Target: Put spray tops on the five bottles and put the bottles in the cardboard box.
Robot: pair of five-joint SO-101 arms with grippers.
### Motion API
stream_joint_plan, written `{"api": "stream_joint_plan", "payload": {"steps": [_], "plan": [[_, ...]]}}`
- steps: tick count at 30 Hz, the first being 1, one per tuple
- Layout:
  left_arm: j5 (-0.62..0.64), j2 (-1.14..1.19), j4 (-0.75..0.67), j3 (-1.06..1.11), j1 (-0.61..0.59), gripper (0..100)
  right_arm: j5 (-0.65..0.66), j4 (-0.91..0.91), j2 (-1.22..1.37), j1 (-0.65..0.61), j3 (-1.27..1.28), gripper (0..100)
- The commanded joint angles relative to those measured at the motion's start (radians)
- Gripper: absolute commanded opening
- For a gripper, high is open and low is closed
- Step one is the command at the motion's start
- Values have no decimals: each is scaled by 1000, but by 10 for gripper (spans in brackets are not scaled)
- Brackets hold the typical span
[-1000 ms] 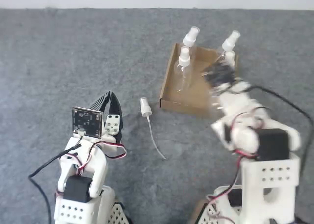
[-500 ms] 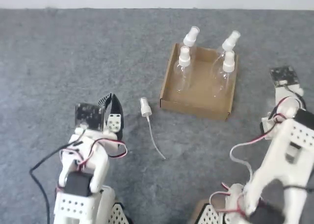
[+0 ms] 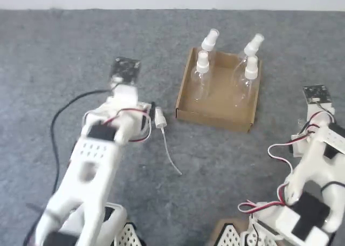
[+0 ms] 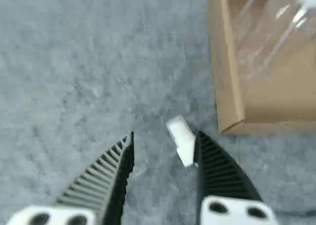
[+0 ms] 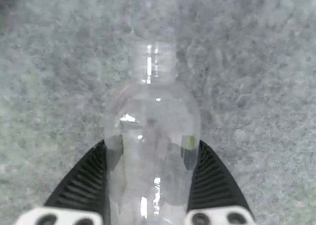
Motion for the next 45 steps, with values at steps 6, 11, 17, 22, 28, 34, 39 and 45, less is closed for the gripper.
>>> {"api": "stream_joint_plan", "payload": {"steps": [6, 11, 17, 22, 28, 34, 39, 45], "plan": [[92, 425, 68, -314, 43, 199, 15, -19, 47, 4, -11, 11], [95, 545, 107, -400, 43, 199, 64, -16, 54, 4, -11, 11], [95, 644, 103, -433, 49, 199, 66, -10, 54, 4, -11, 11], [86, 721, 109, -481, 41, 197, 68, -8, 56, 7, -9, 11], [-18, 746, 195, -524, 49, 113, 69, -8, 61, 8, -9, 11], [-106, 749, 288, -576, 43, 112, 66, -8, 61, 8, -9, 11], [-115, 740, 293, -575, 41, 43, 68, -5, 61, 10, -9, 11], [-115, 750, 295, -567, 48, 107, 69, 35, 61, 8, -9, 85]]}}
